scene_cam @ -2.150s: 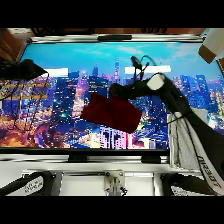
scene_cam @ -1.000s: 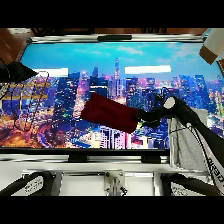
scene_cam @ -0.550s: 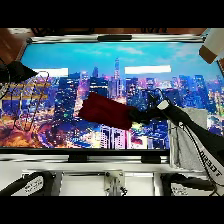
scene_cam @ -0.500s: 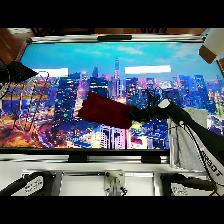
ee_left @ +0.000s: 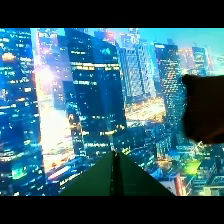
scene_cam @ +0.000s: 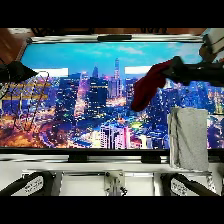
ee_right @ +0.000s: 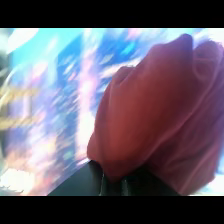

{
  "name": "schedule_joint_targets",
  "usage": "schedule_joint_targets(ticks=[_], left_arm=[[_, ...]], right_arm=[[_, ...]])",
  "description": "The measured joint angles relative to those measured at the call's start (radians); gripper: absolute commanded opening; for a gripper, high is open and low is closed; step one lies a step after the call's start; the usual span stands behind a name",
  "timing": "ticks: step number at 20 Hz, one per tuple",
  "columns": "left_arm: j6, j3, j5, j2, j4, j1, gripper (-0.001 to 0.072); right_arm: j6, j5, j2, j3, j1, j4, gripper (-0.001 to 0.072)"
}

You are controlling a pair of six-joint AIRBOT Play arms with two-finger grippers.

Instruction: Fold the shirts.

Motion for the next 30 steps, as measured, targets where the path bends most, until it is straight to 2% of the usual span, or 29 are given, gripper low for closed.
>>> schedule_joint_targets(ticks=[9,14,17,22,28,29,30], left_arm=[[0.011,0.000,0.000,0.000,-0.003,-0.030,0.0032],[0.032,0.000,0.000,0.000,-0.003,-0.052,0.0032],[0.053,0.000,-0.003,0.000,-0.004,-0.056,0.0032],[0.082,0.000,-0.003,0.000,-0.004,-0.058,0.0032],[0.092,0.000,-0.003,0.000,-0.003,-0.058,0.0032],[0.093,0.000,-0.003,0.000,-0.004,-0.058,0.0032],[0.094,0.000,-0.003,0.000,-0.003,-0.058,0.0032]], right_arm=[[0.079,0.204,0.039,0.103,-0.312,-0.264,0.0072],[0.130,0.439,0.085,0.111,-0.368,-0.446,0.0072],[0.173,0.488,0.135,0.080,-0.377,-0.609,0.0072],[0.238,0.515,0.265,-0.160,-0.382,-0.810,0.0072],[0.315,0.525,0.425,-0.539,-0.382,-0.871,0.0076],[0.328,0.540,0.443,-0.585,-0.382,-0.875,0.0219],[0.341,0.566,0.459,-0.629,-0.382,-0.877,0.0509]])
